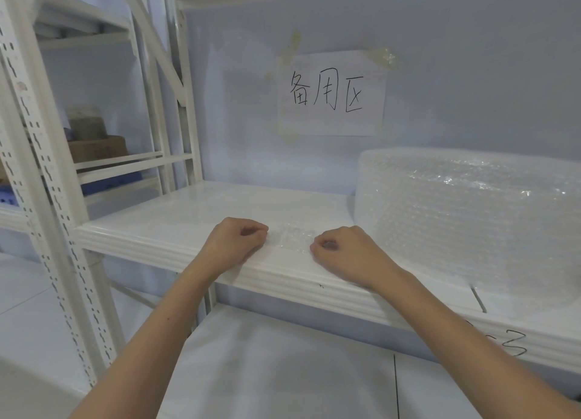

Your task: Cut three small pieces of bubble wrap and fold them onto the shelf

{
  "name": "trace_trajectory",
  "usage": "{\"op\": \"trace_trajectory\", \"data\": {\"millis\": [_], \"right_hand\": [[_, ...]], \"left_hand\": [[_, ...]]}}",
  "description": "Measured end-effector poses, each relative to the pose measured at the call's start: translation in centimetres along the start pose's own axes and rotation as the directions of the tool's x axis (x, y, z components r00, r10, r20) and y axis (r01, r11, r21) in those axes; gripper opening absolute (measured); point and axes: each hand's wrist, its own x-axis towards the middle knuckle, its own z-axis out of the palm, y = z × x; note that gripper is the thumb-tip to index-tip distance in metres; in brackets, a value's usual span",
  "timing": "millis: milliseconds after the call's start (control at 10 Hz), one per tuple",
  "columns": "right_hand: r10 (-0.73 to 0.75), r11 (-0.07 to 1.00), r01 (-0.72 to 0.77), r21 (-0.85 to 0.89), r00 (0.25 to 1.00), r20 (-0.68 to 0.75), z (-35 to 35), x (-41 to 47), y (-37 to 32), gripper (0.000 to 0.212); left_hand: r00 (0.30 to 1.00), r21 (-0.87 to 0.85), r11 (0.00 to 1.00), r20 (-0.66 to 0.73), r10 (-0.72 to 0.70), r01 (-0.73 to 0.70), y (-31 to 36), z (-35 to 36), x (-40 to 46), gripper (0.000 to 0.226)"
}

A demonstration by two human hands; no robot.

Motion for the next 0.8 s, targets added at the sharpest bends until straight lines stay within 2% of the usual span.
{"op": "trace_trajectory", "data": {"millis": [100,300,600,700,800], "right_hand": [[-0.013,1.000,0.013,-0.021,1.000,0.000,0.1,-0.1,-0.2,0.026],[-0.032,0.997,0.032,-0.070,0.999,-0.008,0.0,-0.3,-0.4,0.042],[-0.018,0.998,0.013,-0.067,0.997,-0.075,-0.1,-0.2,-0.1,0.035],[-0.092,0.961,0.056,-0.270,0.988,-0.122,-0.4,-0.5,-0.6,0.039],[-0.246,0.906,0.146,-0.397,0.946,-0.213,-0.1,-1.1,-1.1,0.043]], "left_hand": [[1.000,-0.026,1.000,-0.006,-0.013,0.012,0.1,0.0,0.0,0.022],[1.000,-0.018,1.000,-0.008,-0.014,0.014,0.0,-0.1,-0.2,0.025],[1.000,0.023,1.000,-0.027,-0.002,0.003,-0.2,-0.1,0.2,0.024],[1.000,0.005,1.000,0.005,-0.015,0.015,-0.1,0.0,0.3,0.012],[0.997,-0.107,0.992,0.034,-0.068,0.071,0.7,-0.6,0.4,0.011]]}}
